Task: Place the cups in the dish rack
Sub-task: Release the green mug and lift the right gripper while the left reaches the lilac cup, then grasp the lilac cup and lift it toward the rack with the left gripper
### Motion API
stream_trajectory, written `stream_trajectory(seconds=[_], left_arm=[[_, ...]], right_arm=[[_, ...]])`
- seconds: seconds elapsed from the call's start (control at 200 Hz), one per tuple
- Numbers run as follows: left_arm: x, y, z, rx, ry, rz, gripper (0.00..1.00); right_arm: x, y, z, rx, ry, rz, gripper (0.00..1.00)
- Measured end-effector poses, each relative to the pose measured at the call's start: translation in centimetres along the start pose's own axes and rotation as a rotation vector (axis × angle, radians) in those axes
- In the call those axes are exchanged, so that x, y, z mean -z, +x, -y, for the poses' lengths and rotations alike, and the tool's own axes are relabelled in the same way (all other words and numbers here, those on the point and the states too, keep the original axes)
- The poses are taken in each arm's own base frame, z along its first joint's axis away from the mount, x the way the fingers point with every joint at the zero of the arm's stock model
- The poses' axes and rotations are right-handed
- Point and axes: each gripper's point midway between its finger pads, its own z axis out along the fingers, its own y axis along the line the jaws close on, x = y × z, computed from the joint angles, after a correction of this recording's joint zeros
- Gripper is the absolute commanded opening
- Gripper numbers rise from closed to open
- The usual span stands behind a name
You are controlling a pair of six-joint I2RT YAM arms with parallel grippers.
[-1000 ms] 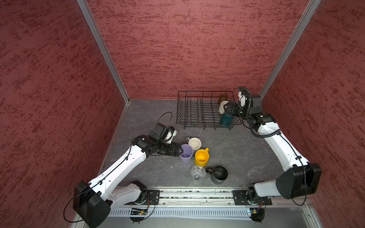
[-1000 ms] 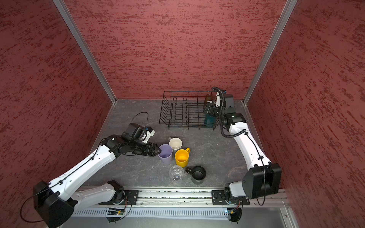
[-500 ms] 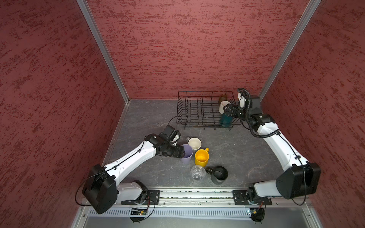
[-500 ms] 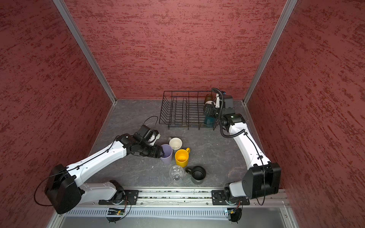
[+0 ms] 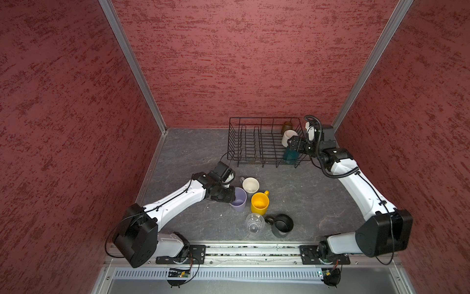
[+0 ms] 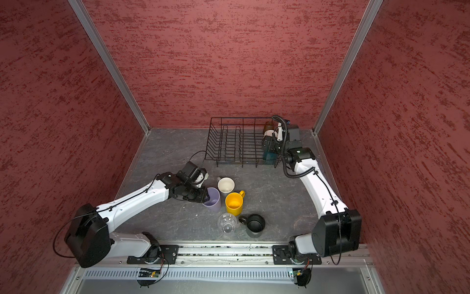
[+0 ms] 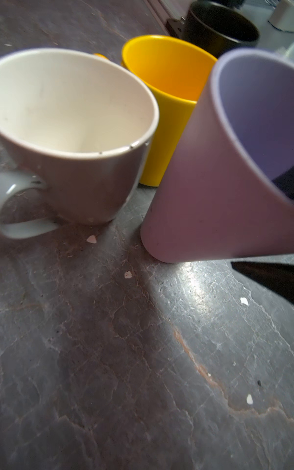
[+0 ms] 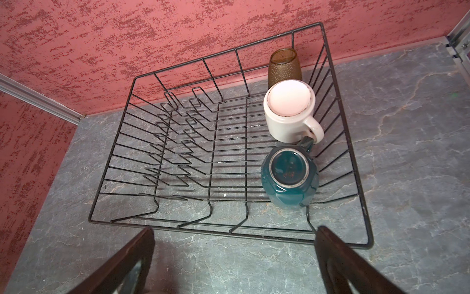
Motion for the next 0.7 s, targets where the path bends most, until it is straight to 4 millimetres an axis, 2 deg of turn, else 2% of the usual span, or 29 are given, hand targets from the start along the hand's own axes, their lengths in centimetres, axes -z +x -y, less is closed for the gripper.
stream_trajectory(seconds=[0.13, 0.255, 0.431, 0.561, 0.696], left_arm=[[0.0, 0.6, -0.3, 0.004, -0.011, -0.02, 0.0], [0.7, 1.1, -0.4, 0.005, -0.012, -0.02, 0.0], [2.9, 2.0, -0.7, 0.011, -0.011, 0.003, 0.0], [5.2, 2.1, -1.4, 0.05, -0.001, 0.041, 0.0], [9.9, -0.2, -1.7, 0.122, 0.093, 0.193, 0.0]], right_arm=[[0.2, 0.0, 0.0, 0.0, -0.001, 0.004, 0.99], [0.2, 0.1, 0.0, 0.001, -0.002, 0.006, 0.99], [0.1, 0.3, 0.0, -0.001, -0.004, 0.0, 0.99], [0.0, 0.6, 0.1, -0.004, -0.009, -0.003, 0.99], [0.2, 1.1, -0.6, -0.002, -0.059, -0.003, 0.99]])
